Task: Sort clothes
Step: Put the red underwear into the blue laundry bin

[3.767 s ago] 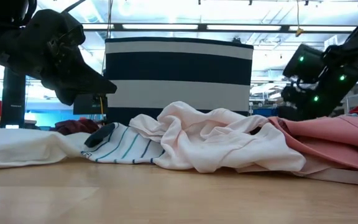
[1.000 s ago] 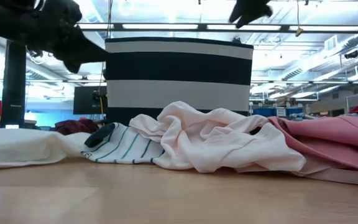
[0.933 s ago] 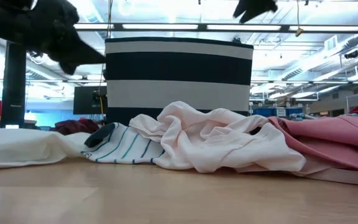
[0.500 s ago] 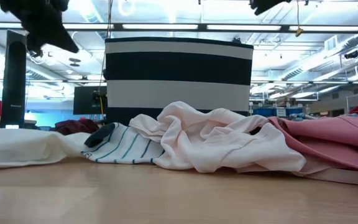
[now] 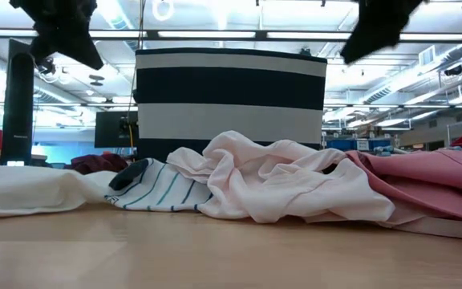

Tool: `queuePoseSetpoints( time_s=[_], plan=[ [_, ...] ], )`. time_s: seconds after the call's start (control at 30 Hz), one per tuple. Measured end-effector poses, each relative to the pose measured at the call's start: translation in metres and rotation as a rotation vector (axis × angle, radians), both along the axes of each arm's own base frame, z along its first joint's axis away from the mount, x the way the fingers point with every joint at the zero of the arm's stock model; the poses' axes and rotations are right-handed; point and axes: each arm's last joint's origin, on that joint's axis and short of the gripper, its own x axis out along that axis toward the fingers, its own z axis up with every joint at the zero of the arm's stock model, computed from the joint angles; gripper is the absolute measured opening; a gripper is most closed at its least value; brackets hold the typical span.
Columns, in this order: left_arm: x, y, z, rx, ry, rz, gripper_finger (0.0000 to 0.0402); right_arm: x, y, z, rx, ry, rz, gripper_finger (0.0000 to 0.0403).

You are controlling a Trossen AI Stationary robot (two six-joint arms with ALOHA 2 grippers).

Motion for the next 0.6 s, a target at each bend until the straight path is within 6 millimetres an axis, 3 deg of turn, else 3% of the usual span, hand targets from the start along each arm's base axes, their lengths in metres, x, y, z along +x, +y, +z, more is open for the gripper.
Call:
queuePoseSetpoints(
  time_s=[0.23,0.5,0.6],
  plan=[
    [0.019,0.001,-0.010,0.046,0.095,0.034,0.0129,-0.003,0.009,-0.053,0.080,-0.079,-0.017,0.0189],
    [0.046,0.010,-0.031,0.056,0.301,0.006,0.0140,-0.001,0.006,-0.052,0.063,-0.114,-0.012,0.0187],
    [0.049,0.014,-0.048,0.043,0.317,0.019,0.0140,-0.001,0.009,-0.053,0.078,-0.106,0.008,0.0187]
  ],
)
